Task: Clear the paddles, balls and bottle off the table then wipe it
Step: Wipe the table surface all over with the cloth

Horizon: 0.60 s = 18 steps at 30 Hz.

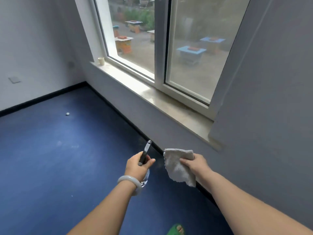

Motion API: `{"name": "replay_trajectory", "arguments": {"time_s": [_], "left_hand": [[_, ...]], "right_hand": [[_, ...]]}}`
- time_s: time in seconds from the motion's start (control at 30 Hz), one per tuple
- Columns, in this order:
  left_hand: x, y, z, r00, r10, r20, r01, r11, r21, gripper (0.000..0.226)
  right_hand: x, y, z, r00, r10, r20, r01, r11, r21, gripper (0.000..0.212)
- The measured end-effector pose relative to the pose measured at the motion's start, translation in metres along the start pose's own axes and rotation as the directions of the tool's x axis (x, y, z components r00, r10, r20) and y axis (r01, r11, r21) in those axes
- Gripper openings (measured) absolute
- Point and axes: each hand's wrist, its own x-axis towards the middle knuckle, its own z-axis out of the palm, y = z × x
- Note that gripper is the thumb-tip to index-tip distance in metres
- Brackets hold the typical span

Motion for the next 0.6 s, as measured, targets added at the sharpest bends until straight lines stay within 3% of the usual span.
{"name": "replay_trajectory", "arguments": {"time_s": [0.3,0.6], "left_hand": [[0.135,0.053,0.057,0.996,0.049,0.073,-0.048,0.999,-0.015,0.022],[0.243,0.066,0.110,0.972,-0.029,0.234,0.042,0.998,-0.052,0.010]], "right_hand": [[0.121,-0.028,-0.054,0.995,0.042,-0.095,-0.029,0.991,0.134,0.010],[0.217,-0.026,-0.075,0.949,0.217,-0.229,-0.160,0.957,0.243,0.013]]}}
